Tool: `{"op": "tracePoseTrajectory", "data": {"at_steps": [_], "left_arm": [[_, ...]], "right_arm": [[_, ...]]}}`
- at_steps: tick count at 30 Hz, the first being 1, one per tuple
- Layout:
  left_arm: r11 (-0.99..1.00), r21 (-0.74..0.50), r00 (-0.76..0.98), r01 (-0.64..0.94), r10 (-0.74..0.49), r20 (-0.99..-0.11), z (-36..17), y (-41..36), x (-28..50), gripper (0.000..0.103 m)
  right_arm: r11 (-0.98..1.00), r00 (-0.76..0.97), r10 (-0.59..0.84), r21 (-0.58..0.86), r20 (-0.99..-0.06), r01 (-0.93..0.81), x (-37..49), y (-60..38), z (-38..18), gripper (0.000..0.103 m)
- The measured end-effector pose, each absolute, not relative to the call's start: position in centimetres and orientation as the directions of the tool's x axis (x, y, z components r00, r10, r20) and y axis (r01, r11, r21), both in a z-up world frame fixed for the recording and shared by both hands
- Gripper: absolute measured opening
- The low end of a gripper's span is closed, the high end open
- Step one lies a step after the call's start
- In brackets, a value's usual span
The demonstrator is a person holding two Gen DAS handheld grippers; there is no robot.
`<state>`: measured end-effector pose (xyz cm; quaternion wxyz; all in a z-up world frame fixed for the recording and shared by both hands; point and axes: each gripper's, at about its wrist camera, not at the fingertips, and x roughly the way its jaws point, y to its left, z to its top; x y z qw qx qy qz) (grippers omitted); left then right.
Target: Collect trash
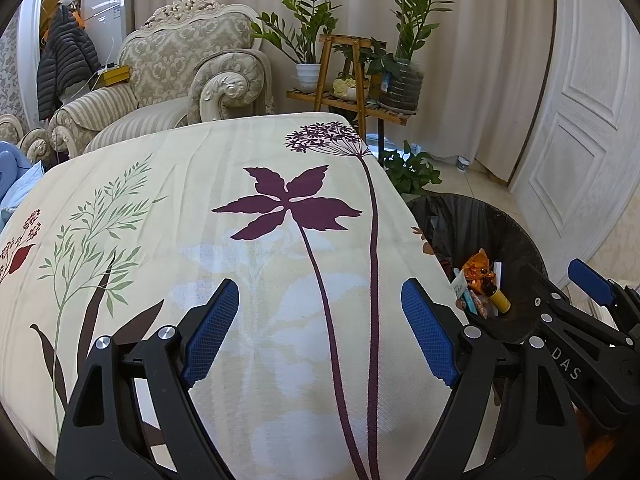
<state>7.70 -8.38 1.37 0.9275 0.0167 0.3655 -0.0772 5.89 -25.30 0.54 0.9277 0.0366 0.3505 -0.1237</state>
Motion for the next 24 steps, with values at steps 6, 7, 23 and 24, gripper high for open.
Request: {"op": "tracePoseTrajectory", "data": {"at_steps": [6,7,23,24], "left_arm": [[0.988,-0.025,0.721,0.155,-0.13,-0.68,1.39,-8.3,7.73,0.081],[0.988,-0.025,0.721,0.155,-0.131,-0.681,1.38,-8.33,7.73,0.081],[0.987,-0.029,0.716,0.159,-0.135,-0.684,1.21,-8.71,7.72,0.081],[0.987,-0.024,0.718,0.156,-0.131,-0.684,1.19,-8.84,7.68,0.081]], "right_arm": [[0.966,0.723,-0.205,-0.019,-0.66,0.256,5.94,-25.25,0.61,0.065],[0.967,0.723,-0.204,-0.019,-0.66,0.256,5.93,-25.26,0.6,0.065],[0.967,0.723,-0.204,-0.019,-0.66,0.256,5.93,-25.27,0.65,0.065],[0.967,0.723,-0.204,-0.019,-0.66,0.256,5.93,-25.27,0.65,0.065]]}}
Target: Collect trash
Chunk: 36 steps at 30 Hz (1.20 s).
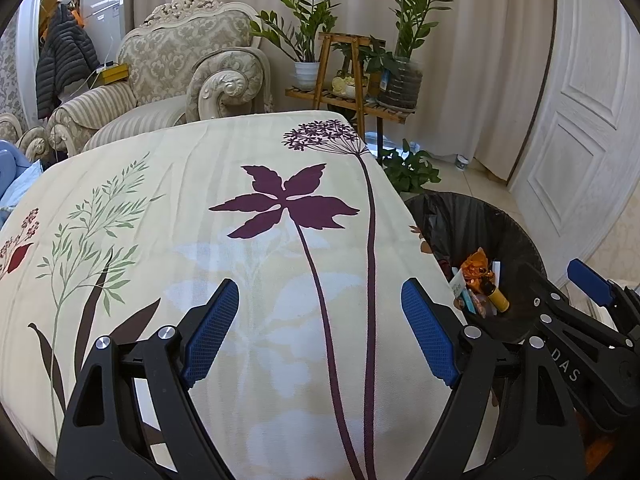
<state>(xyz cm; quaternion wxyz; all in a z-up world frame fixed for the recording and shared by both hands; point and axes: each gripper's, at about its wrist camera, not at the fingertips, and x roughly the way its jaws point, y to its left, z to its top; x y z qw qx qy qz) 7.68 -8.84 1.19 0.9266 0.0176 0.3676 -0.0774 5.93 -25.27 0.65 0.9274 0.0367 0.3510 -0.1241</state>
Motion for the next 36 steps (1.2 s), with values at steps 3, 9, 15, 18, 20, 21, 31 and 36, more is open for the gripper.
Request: {"op": "tracePoseTrajectory", "data": {"at_steps": [3,9,15,18,20,21,31,36], "left_arm": [[0.988,-0.022,0.72,0.15,-0.124,-0.683,1.1,-8.6,7.8,0.081],[0.987,-0.012,0.732,0.162,-0.128,-0.669,1.4,-8.7,7.7,0.081],[0.985,-0.028,0.732,0.173,-0.147,-0.666,1.6,-8.9,7.5,0.082],[0.983,-0.031,0.733,0.179,-0.154,-0.663,1.7,-8.9,7.4,0.09],[0.981,-0.024,0.742,0.19,-0.16,-0.651,1.9,-9.1,7.2,0.09],[0.981,-0.017,0.745,0.195,-0.159,-0.648,1.9,-9.3,7.2,0.09],[0.981,-0.006,0.761,0.192,-0.153,-0.631,2.5,-9.7,7.2,0.091],[0.983,-0.009,0.758,0.185,-0.149,-0.636,2.5,-9.5,7.4,0.091]], "right_arm": [[0.967,0.724,-0.204,-0.019,-0.659,0.255,5.9,-25.3,0.6,0.065],[0.967,0.722,-0.204,-0.019,-0.661,0.256,5.9,-25.3,0.6,0.065],[0.966,0.722,-0.204,-0.019,-0.661,0.256,5.9,-25.4,0.6,0.065],[0.966,0.722,-0.204,-0.018,-0.661,0.256,5.9,-25.3,0.6,0.065],[0.967,0.723,-0.204,-0.019,-0.66,0.256,5.9,-25.3,0.6,0.065],[0.967,0.723,-0.204,-0.019,-0.66,0.255,5.9,-25.3,0.6,0.065],[0.965,0.722,-0.208,-0.017,-0.659,0.262,5.8,-25.6,0.3,0.065],[0.964,0.722,-0.21,-0.016,-0.66,0.265,5.8,-25.8,0.1,0.065]]}}
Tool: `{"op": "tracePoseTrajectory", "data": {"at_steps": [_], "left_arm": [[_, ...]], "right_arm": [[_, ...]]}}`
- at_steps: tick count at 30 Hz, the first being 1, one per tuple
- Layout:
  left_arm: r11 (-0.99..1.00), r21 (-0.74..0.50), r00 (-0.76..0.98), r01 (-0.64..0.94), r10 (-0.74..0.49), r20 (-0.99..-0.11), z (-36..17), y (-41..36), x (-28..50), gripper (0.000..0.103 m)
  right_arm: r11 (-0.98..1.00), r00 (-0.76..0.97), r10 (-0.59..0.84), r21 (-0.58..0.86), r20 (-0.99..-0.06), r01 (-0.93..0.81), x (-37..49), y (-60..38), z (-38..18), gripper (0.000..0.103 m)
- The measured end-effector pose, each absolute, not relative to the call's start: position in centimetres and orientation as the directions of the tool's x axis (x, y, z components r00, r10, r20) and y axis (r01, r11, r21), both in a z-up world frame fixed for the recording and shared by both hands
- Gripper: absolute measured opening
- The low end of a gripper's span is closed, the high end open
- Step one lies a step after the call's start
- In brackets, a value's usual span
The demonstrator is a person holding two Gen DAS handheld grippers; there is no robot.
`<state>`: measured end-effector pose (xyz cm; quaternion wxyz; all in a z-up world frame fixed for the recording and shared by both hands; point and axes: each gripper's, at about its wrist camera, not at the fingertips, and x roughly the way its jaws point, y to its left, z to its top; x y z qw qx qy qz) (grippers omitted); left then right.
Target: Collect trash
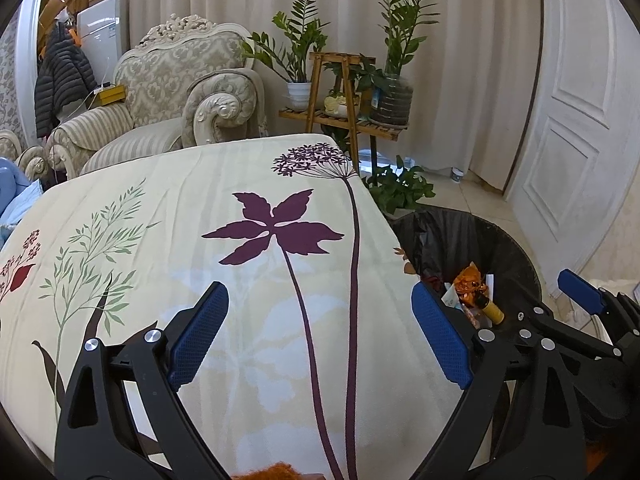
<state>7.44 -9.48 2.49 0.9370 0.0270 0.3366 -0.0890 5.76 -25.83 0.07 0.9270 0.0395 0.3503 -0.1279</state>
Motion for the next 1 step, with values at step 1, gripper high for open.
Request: {"op": "tracePoseTrajectory", "data": {"at_steps": [1], "left_arm": [[0.983,-0.009,0.756,0.183,-0.147,-0.638,2.38,-9.46,7.47,0.091]], "right_arm": [[0.964,0.722,-0.209,-0.016,-0.66,0.264,5.75,-25.83,0.06,0.065]]}}
